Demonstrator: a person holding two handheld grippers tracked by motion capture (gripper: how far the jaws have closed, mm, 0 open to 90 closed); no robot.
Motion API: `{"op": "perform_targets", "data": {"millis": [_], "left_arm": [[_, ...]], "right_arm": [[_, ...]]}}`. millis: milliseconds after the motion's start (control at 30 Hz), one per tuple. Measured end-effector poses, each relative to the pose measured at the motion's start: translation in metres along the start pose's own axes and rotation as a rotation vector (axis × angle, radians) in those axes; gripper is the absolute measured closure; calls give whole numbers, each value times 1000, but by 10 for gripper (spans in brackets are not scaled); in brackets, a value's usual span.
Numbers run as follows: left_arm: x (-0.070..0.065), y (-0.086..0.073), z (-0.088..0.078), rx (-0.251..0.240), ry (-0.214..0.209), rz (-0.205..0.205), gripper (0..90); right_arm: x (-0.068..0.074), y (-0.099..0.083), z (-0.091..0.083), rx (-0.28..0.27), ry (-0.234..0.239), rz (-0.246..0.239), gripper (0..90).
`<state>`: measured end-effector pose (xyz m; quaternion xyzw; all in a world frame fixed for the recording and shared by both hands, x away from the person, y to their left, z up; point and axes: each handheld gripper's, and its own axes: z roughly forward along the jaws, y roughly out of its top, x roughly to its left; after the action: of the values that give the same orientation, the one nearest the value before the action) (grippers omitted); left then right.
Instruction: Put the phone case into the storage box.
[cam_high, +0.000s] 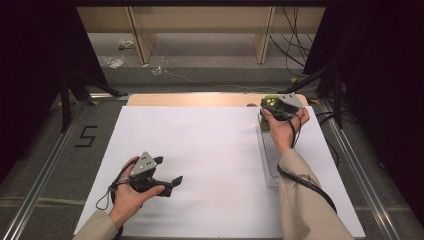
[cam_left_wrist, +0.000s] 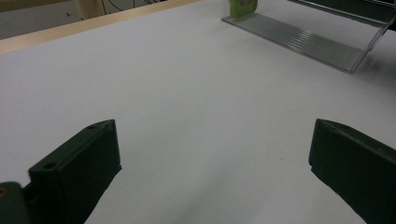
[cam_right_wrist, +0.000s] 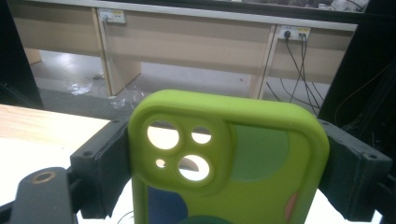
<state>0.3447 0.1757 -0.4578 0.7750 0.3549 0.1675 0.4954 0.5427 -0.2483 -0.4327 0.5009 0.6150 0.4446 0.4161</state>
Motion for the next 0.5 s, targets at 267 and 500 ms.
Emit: {"op": "perform_targets", "data": {"millis": [267,500], "left_arm": [[0,0,0,-1,0,0,14],[0,0,0,-1,-1,-1,14]], "right_arm": [[0,0,2,9,9,0,121],[-1,-2,5,29,10,12,75]]}}
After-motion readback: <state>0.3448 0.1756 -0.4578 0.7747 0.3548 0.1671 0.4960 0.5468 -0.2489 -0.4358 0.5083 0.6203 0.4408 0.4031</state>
